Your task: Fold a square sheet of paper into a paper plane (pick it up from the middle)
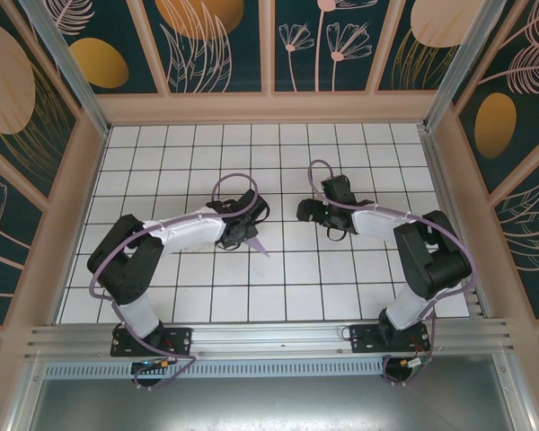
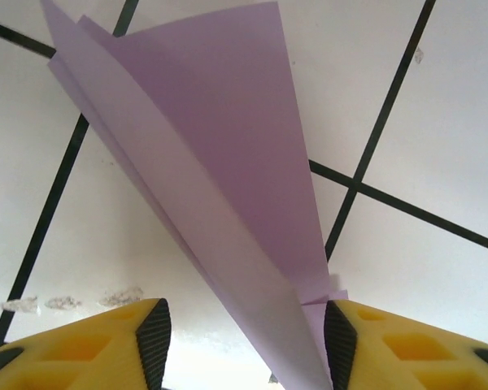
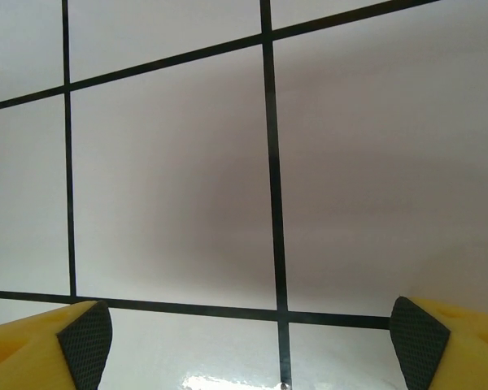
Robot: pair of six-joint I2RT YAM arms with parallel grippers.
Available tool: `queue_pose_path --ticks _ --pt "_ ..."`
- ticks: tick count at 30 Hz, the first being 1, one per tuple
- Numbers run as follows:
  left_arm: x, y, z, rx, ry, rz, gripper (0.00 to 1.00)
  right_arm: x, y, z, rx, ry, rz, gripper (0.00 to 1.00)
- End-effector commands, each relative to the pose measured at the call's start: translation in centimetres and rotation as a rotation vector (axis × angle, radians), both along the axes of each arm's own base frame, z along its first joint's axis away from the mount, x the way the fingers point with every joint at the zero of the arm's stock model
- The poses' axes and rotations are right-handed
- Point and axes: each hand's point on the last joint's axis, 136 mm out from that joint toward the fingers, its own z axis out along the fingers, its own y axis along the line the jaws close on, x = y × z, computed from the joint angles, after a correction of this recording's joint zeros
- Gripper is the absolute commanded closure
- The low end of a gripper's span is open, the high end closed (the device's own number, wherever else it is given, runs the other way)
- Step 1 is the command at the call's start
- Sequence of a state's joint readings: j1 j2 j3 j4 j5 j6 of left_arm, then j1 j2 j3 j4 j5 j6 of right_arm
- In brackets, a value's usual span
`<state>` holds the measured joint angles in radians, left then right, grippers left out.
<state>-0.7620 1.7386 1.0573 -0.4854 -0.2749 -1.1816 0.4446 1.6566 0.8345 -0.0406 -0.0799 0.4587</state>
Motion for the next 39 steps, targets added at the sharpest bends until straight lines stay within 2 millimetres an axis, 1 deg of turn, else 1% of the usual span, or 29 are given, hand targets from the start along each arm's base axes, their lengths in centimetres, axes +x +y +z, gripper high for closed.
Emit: queue_pose_path --ticks 1,8,16,18,20,23,25,29,30,32,35,37,39 --pt "-0.1 0.4 0.9 -0.04 -0.046 0.065 0.5 0.1 0.3 -0.1 0.01 0.006 0.006 0.09" --pt "-0.1 1.6 1.1 -0.018 -0.081 0.112 0.65 0.1 0.4 -0.5 0.011 0.019 0.009 0.1" --pt "0.4 1.7 0.5 0.015 -0.099 0.11 0.87 0.1 0.5 -0.5 0.01 0.019 0.009 0.1" --pt "0.8 1.7 0.9 0.022 -0.114 0.1 0.94 0.0 0.4 -0.5 0.011 0.02 0.008 0.11" --pt "1.5 1.1 2.3 0.012 -0.152 0.064 1.0 0.1 0.3 -0.3 0.014 0.012 0.005 0.11" --pt "2.8 -0.2 5.1 -0.033 -0.234 -0.003 1.0 0.2 0.0 0.3 0.036 -0.004 -0.012 0.11" --pt "3.5 -1.6 7.1 -0.099 -0.298 -0.054 1.0 0.2 -0.5 0.8 0.059 -0.019 -0.027 0.11" --pt "4.1 -4.5 10.4 -0.258 -0.408 -0.166 1.0 0.5 -1.9 2.1 0.102 -0.069 -0.074 0.11" --pt "3.9 -4.9 10.3 -0.283 -0.415 -0.192 1.0 0.6 -2.1 2.4 0.111 -0.081 -0.083 0.11" --pt "3.8 -6.2 10.7 -0.343 -0.445 -0.245 1.0 0.6 -2.6 2.9 0.126 -0.102 -0.097 0.11" --pt "3.8 -7.6 10.5 -0.394 -0.451 -0.297 1.0 0.7 -3.0 3.5 0.135 -0.127 -0.109 0.11" --pt "3.7 -8.0 9.9 -0.41 -0.449 -0.312 1.0 0.7 -3.0 3.7 0.145 -0.141 -0.107 0.11" --pt "3.7 -7.7 8.6 -0.398 -0.433 -0.299 1.0 0.6 -2.8 3.8 0.154 -0.147 -0.097 0.11"
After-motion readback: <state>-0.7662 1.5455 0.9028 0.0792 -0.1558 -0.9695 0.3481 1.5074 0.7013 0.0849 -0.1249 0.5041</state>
